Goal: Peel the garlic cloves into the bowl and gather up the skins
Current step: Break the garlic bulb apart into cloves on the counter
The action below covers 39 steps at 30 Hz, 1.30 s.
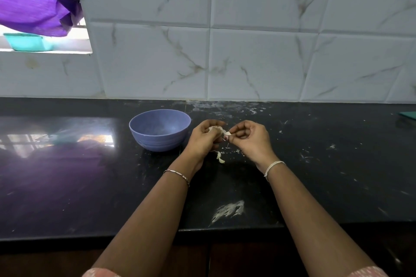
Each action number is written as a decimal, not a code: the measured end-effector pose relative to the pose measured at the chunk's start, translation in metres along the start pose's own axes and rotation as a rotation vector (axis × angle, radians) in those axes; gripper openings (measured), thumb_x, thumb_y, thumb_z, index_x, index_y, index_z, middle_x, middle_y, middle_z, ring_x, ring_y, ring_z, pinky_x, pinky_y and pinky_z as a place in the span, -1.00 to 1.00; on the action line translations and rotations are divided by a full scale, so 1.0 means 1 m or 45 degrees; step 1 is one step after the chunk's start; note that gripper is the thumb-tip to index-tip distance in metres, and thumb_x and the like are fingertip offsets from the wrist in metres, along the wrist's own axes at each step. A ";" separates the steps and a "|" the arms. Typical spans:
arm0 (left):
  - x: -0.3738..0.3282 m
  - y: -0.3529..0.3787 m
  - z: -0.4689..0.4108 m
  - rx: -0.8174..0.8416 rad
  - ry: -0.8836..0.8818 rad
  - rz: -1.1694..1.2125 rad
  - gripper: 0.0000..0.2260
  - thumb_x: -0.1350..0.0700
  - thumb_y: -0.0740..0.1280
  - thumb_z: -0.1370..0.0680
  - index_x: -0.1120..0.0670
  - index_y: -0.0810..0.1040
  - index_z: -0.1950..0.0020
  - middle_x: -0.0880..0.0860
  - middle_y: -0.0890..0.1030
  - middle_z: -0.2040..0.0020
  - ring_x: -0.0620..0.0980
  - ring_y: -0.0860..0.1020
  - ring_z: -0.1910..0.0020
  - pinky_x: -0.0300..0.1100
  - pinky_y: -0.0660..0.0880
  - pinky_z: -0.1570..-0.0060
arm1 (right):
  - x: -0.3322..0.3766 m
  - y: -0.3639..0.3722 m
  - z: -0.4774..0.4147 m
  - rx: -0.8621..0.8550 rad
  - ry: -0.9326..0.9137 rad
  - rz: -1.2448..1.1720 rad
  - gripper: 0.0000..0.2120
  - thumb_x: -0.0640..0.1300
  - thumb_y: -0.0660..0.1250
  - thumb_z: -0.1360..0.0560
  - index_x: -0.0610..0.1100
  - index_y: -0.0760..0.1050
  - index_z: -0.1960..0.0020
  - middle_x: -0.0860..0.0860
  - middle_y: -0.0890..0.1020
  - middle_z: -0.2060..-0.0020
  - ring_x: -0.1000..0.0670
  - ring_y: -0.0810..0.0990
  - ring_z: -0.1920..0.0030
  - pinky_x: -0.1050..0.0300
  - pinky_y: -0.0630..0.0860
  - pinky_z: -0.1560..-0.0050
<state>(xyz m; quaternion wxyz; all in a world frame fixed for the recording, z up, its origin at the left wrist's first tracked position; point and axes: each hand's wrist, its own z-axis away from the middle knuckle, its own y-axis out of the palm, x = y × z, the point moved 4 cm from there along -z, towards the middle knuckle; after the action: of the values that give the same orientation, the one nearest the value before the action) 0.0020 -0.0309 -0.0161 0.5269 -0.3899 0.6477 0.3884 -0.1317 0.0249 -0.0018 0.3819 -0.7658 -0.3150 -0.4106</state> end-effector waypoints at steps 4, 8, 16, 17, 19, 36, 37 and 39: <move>0.003 0.000 -0.001 0.049 0.023 0.048 -0.85 0.18 0.45 -0.51 0.18 0.59 -0.03 0.09 0.58 0.22 -0.06 0.49 0.29 -0.26 0.44 0.32 | 0.003 -0.001 0.000 -0.027 -0.041 -0.181 -0.89 -0.26 0.54 -0.38 -0.16 0.62 0.16 -0.06 0.70 0.22 0.05 0.68 0.18 0.22 0.62 0.12; 0.002 -0.002 -0.001 0.016 0.043 0.074 -0.87 0.18 0.49 -0.47 0.16 0.60 0.05 0.09 0.58 0.25 -0.04 0.49 0.29 -0.25 0.45 0.32 | 0.004 0.001 0.001 0.005 -0.063 -0.205 -0.87 -0.32 0.51 -0.40 -0.13 0.64 0.15 -0.05 0.71 0.18 0.06 0.68 0.13 0.18 0.62 0.02; 0.005 -0.002 -0.003 -0.030 0.019 0.052 -0.95 0.23 0.45 -0.49 0.16 0.61 0.08 0.11 0.59 0.25 -0.02 0.51 0.24 -0.26 0.48 0.25 | 0.002 0.004 0.000 0.013 -0.045 -0.198 -0.89 -0.29 0.52 -0.39 -0.11 0.65 0.16 -0.04 0.71 0.21 0.05 0.68 0.16 0.20 0.62 0.06; 0.005 -0.002 -0.003 -0.033 0.014 0.044 -0.96 0.24 0.45 -0.50 0.16 0.61 0.09 0.10 0.59 0.26 -0.04 0.52 0.25 -0.27 0.48 0.25 | 0.001 0.004 0.000 0.006 -0.036 -0.198 -0.89 -0.29 0.52 -0.39 -0.12 0.65 0.15 -0.05 0.71 0.21 0.04 0.68 0.16 0.20 0.62 0.06; 0.006 -0.003 -0.003 -0.034 0.005 0.013 -0.97 0.27 0.43 -0.51 0.17 0.61 0.09 0.08 0.58 0.26 -0.08 0.52 0.27 -0.30 0.49 0.24 | 0.000 0.004 0.000 -0.007 0.002 -0.238 -0.90 -0.30 0.51 -0.41 -0.12 0.65 0.16 -0.08 0.71 0.22 -0.01 0.68 0.18 0.17 0.64 0.07; 0.009 -0.010 -0.002 0.040 -0.015 -0.296 -0.87 0.31 0.42 -0.50 0.09 0.65 0.08 0.14 0.68 0.04 -0.05 0.65 0.17 -0.26 0.57 0.18 | -0.005 -0.002 0.008 0.402 0.137 0.079 -0.87 -0.29 0.49 -0.40 -0.11 0.58 0.17 0.00 0.63 0.41 0.04 0.57 0.34 0.23 0.49 0.34; 0.009 -0.010 -0.003 0.033 -0.023 -0.296 -0.84 0.32 0.37 -0.54 0.08 0.66 0.08 0.14 0.68 0.03 -0.07 0.64 0.17 -0.28 0.56 0.20 | -0.006 0.000 0.008 0.414 0.136 0.114 -0.86 -0.31 0.47 -0.40 -0.10 0.57 0.19 0.01 0.63 0.41 0.04 0.57 0.34 0.23 0.50 0.35; 0.008 -0.011 -0.004 0.023 -0.032 -0.284 -0.77 0.32 0.30 -0.58 0.04 0.66 0.08 0.11 0.68 0.04 -0.12 0.62 0.21 -0.32 0.52 0.27 | -0.007 0.002 0.007 0.436 0.132 0.171 -0.85 -0.32 0.45 -0.39 -0.09 0.59 0.19 0.00 0.63 0.40 0.05 0.57 0.33 0.23 0.50 0.36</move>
<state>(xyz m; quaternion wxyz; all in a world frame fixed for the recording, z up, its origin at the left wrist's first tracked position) 0.0093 -0.0394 -0.0249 0.5783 -0.4499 0.5972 0.3264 -0.1305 0.0291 -0.0111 0.5490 -0.6865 -0.3084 -0.3636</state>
